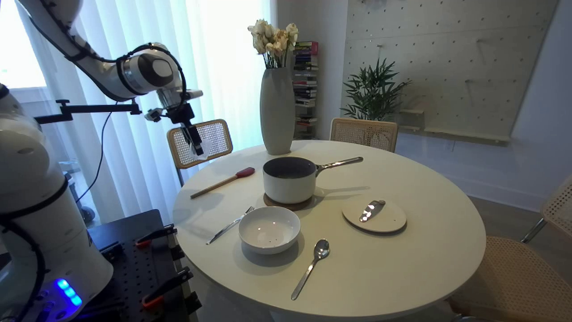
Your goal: Pour the sugar out of the cup into the white pot
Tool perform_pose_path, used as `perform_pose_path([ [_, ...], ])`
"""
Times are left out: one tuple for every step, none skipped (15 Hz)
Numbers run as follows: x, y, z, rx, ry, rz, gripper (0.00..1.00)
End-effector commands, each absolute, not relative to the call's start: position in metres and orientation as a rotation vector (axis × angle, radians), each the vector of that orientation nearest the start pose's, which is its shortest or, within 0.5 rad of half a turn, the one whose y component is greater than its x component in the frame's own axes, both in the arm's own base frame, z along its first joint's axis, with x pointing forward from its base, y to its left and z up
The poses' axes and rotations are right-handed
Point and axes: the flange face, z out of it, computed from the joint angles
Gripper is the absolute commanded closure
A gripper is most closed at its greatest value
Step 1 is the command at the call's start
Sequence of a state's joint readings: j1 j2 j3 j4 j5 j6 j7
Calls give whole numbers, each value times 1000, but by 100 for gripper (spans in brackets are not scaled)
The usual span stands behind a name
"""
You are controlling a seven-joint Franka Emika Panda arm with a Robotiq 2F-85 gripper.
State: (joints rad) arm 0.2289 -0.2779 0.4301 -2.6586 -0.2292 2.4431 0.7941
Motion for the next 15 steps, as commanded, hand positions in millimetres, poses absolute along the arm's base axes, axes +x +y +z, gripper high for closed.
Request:
perform_pose_path([
  [330,244,329,-3291,70,-389,59],
  [379,250,300,-3262,93,-376,59],
  [387,247,301,-3267,103,-422,59],
  [397,244,296,-3274,138,-482,59],
  [410,241,290,-3283,165,-523,59],
  [425,239,274,-3308,192,-528,59],
  [439,237,262,-3324,214,-526,59],
  [452,237,249,-3329,231,-514,59],
  [465,241,236,-3326,231,-477,59],
  [479,248,224,-3309,213,-417,59],
  [491,256,214,-3285,178,-360,59],
  [502,262,213,-3245,159,-309,59],
  [511,268,214,-3223,156,-272,59],
  [518,272,214,-3221,161,-260,59],
  [524,275,216,-3224,170,-266,59],
])
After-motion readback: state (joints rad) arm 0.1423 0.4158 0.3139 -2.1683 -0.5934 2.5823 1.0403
